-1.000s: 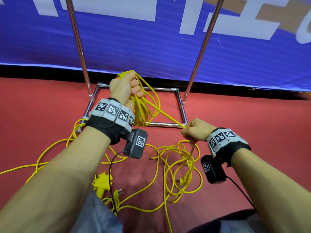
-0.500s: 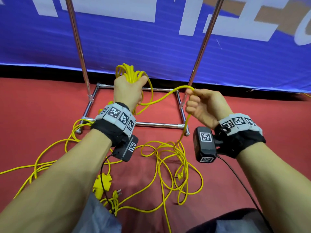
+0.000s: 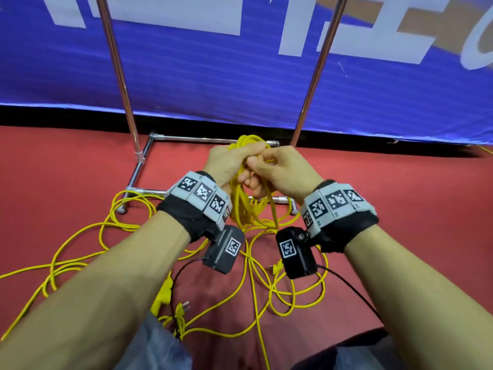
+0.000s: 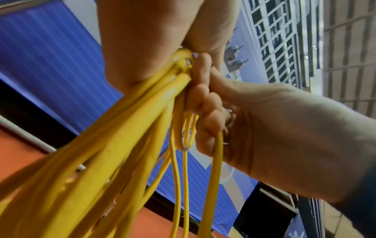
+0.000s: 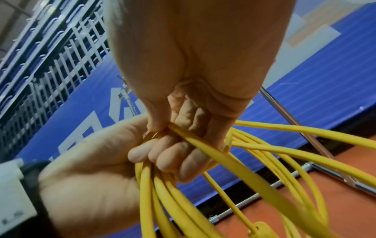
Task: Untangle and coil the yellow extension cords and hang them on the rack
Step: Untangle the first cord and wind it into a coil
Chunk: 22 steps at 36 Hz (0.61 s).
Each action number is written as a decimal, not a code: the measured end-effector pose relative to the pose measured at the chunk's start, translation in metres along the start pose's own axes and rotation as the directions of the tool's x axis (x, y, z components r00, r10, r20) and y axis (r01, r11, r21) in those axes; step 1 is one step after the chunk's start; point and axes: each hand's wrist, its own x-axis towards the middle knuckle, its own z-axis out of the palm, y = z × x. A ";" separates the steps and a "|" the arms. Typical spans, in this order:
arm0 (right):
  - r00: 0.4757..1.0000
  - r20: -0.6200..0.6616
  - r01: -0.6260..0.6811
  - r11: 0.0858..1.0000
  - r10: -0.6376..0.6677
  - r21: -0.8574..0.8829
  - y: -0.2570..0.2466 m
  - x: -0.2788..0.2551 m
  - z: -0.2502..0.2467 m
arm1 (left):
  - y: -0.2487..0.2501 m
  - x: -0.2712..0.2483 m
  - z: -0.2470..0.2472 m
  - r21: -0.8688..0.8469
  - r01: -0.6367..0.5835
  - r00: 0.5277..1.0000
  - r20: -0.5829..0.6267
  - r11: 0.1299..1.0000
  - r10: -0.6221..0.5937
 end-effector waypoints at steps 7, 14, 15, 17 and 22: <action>0.963 0.135 -0.210 0.961 0.235 -0.181 0.041 -0.018 -0.017 | 0.019 0.011 -0.013 -0.082 -0.238 0.947 -0.239 0.968 0.213; 0.984 0.096 -0.134 0.974 0.153 -0.182 0.049 -0.023 -0.024 | 0.023 0.013 -0.030 -0.165 -0.260 0.933 -0.296 0.951 0.204; 0.987 0.092 -0.111 0.979 0.129 -0.172 0.044 -0.023 -0.022 | 0.022 0.013 -0.028 -0.151 -0.256 0.932 -0.300 0.955 0.203; 0.995 0.059 -0.067 0.990 0.075 -0.125 0.034 -0.021 -0.016 | 0.020 0.012 -0.026 -0.120 -0.241 0.933 -0.302 0.963 0.196; 1.000 0.010 0.019 1.000 -0.019 -0.013 0.015 -0.008 -0.004 | 0.014 0.008 -0.016 -0.048 -0.183 0.958 -0.234 0.982 0.167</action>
